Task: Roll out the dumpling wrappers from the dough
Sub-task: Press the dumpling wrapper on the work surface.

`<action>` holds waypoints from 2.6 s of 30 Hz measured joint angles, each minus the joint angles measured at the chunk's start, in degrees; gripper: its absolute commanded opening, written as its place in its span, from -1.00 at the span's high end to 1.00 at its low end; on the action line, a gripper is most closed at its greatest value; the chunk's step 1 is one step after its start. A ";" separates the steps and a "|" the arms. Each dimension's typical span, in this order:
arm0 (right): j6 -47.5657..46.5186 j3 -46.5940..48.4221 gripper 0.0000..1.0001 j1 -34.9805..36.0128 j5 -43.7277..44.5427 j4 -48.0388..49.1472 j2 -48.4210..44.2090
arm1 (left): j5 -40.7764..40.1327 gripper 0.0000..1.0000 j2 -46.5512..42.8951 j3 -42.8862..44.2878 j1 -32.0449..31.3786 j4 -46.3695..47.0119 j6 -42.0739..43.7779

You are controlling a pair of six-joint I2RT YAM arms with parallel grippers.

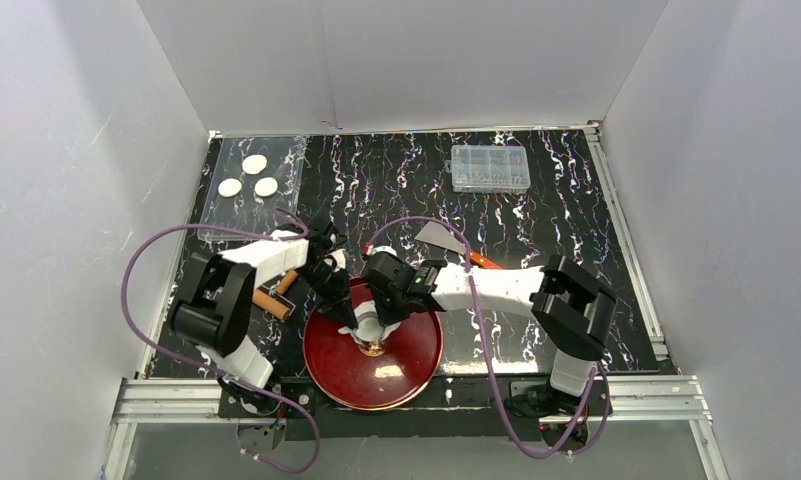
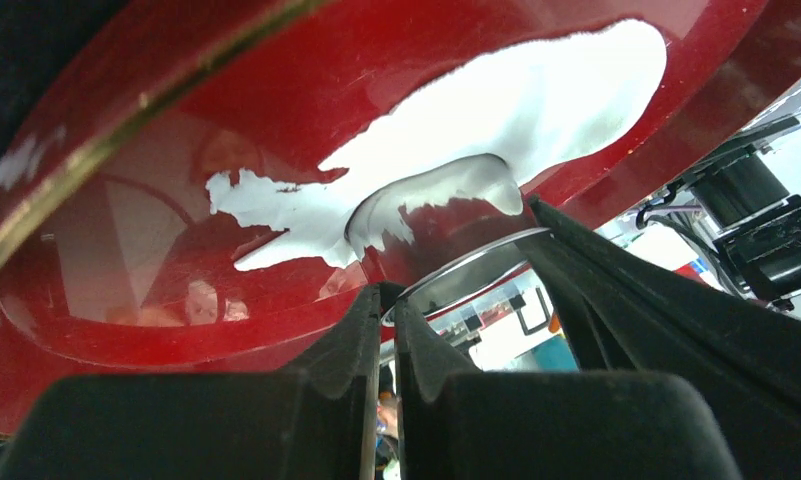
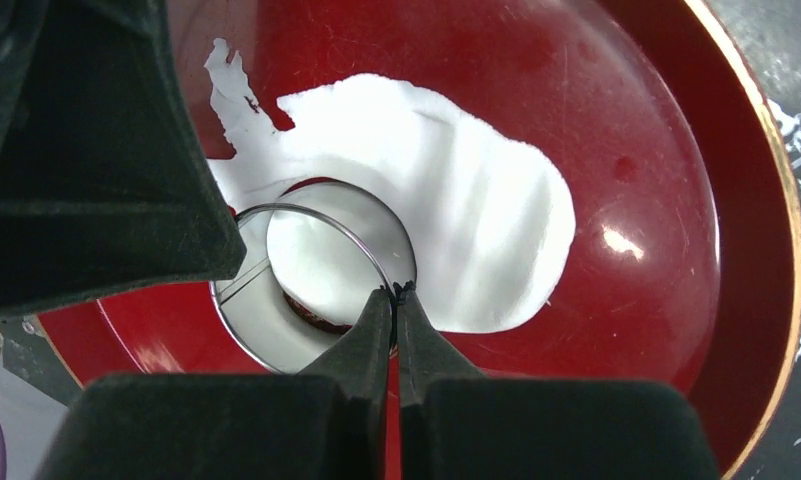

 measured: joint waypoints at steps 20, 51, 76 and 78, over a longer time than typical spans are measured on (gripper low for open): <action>-2.03 3.80 0.97 -1.22 -0.59 -2.80 2.32 | -0.50 1.00 -8.37 -7.06 -0.04 6.80 -0.59; 2.54 -2.99 0.97 1.20 4.17 1.11 -2.47 | 2.47 1.00 -3.10 -4.31 -0.28 5.90 -0.48; 3.48 -5.66 0.97 1.27 4.20 2.38 -4.22 | 0.33 1.00 -5.38 -5.11 -4.28 7.91 -0.31; 3.63 -5.57 0.97 1.27 4.20 2.23 -4.24 | 0.00 1.00 -5.49 -5.09 -4.63 7.91 -0.33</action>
